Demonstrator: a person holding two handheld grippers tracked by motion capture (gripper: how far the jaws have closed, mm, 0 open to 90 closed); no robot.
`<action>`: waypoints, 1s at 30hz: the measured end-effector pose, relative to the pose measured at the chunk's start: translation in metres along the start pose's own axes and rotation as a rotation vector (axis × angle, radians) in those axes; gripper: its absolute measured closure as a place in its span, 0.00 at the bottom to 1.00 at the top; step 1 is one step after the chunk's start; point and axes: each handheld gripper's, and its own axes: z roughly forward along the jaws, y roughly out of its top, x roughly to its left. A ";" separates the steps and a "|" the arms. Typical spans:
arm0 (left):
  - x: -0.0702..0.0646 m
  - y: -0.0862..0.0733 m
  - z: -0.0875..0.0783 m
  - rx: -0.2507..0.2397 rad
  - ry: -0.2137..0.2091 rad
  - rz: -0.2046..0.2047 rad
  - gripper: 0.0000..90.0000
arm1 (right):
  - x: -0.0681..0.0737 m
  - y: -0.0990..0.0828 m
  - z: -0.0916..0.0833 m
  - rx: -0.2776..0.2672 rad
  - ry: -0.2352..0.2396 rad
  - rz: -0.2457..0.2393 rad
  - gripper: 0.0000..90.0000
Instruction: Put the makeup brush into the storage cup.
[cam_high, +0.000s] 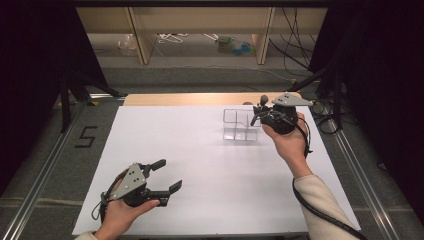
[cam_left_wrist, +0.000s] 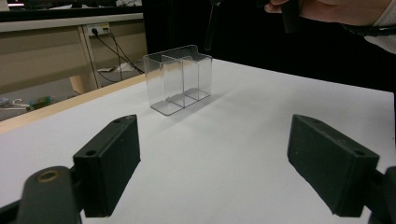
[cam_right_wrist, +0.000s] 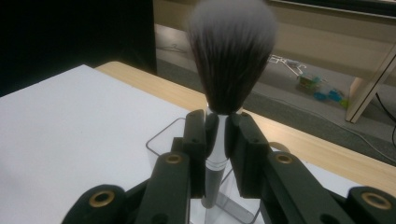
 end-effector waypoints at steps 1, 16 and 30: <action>0.000 0.000 0.000 0.000 0.000 0.000 0.19 | 0.000 0.000 0.000 -0.003 -0.004 0.002 0.86; 0.000 0.000 0.000 0.001 0.002 0.003 0.19 | -0.004 0.003 0.000 -0.010 -0.008 -0.002 0.86; 0.000 0.000 0.000 0.002 0.001 0.010 0.19 | -0.006 0.004 0.001 -0.007 -0.018 0.007 0.86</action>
